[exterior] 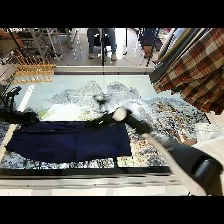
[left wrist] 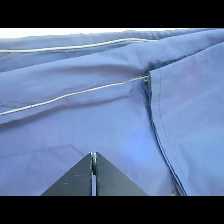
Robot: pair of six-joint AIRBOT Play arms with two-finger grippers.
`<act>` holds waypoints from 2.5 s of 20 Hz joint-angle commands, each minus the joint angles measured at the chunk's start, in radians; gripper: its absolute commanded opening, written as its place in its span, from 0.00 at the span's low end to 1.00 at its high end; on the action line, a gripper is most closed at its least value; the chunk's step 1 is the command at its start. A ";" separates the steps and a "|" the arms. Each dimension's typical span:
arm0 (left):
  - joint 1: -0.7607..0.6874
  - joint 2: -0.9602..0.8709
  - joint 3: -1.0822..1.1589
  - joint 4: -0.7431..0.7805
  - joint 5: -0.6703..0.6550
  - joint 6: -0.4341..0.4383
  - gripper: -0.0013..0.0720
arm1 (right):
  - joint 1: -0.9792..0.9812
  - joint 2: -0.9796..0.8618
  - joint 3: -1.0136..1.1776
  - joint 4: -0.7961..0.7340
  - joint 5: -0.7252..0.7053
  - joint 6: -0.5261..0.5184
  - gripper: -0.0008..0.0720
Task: Fold the clothes and pants, and hang the long-sleeved shirts on hangers.
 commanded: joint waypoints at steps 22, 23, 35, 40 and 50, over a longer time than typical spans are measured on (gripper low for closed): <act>-0.053 -0.063 -0.026 0.002 -0.039 0.001 0.03 | -0.369 0.004 -0.135 -0.569 0.296 0.100 0.02; -0.058 -0.063 -0.051 0.002 -0.020 0.001 0.03 | -0.389 0.058 -0.135 -0.719 0.353 0.142 0.02; -0.357 -0.197 -0.324 -0.003 0.366 -0.011 0.03 | -0.188 0.334 -0.024 -0.455 0.428 0.328 0.02; -0.315 -0.136 -0.293 -0.004 0.262 -0.043 0.03 | 0.205 0.209 -0.024 -0.370 -0.005 0.451 0.02; 0.166 0.330 -0.229 0.002 0.026 -0.142 0.03 | 0.342 -0.185 0.294 -0.038 -0.244 0.023 0.62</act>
